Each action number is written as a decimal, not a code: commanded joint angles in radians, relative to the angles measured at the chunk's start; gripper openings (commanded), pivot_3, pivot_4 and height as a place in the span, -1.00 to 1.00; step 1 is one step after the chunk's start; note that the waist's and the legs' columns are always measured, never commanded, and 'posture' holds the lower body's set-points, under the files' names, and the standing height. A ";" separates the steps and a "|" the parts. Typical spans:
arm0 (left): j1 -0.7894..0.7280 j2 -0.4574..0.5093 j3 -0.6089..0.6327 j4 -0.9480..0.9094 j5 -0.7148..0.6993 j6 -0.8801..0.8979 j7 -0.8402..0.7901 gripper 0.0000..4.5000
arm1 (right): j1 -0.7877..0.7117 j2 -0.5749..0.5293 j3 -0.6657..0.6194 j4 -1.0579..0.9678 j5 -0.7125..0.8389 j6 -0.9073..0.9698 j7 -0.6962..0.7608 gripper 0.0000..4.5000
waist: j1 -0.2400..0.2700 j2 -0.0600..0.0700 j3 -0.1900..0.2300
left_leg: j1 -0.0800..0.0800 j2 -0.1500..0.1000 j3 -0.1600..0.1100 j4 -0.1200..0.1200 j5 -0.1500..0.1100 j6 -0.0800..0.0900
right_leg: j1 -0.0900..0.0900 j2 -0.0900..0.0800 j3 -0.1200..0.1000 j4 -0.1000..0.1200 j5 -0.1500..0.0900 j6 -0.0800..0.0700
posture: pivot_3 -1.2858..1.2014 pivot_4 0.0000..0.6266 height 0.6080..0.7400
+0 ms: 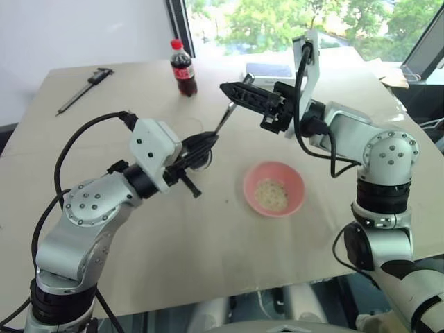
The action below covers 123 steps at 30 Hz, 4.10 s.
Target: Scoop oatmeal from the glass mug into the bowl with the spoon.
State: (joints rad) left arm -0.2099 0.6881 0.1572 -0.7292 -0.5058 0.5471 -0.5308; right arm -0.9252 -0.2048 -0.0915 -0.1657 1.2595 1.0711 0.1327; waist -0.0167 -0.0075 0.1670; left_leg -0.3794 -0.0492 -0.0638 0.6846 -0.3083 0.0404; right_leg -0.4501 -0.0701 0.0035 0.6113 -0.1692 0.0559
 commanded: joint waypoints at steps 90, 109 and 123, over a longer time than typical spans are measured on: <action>-0.253 -0.315 -0.179 0.894 0.528 -0.861 0.103 -0.97 | -0.034 -0.167 0.327 0.094 -0.702 -0.361 0.444 -1.00 | 0.001 0.001 -0.001 | -0.002 -0.001 0.005 0.004 0.000 0.000 | -0.008 -0.001 0.006 0.011 0.000 0.000 | 0.03 -0.52 1.00; -0.268 -0.327 -0.191 0.919 0.531 -0.877 0.084 -0.97 | -0.035 0.016 0.037 0.119 -0.555 -0.030 0.309 -1.00 | 0.002 0.001 -0.001 | -0.002 -0.001 0.004 0.004 0.001 -0.002 | -0.008 -0.001 0.006 0.013 0.000 0.000 | 0.03 -0.52 1.00; -0.286 -0.345 -0.195 0.964 0.532 -0.894 0.083 -0.97 | -0.065 -0.016 -0.053 0.130 -0.554 0.002 0.265 -1.00 | 0.001 0.001 -0.001 | -0.002 -0.001 0.005 0.004 0.001 -0.002 | -0.008 -0.001 0.006 0.013 0.000 0.000 | 0.03 -0.52 1.00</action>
State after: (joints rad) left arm -0.4697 0.3444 -0.0410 0.2541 0.0364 -0.3126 -0.4531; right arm -0.9523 -0.2081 -0.1185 -0.0194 0.6919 1.0886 0.3928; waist -0.0158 -0.0064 0.1657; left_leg -0.3811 -0.0503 -0.0592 0.6887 -0.3071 0.0388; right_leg -0.4582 -0.0713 0.0097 0.6247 -0.1687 0.0555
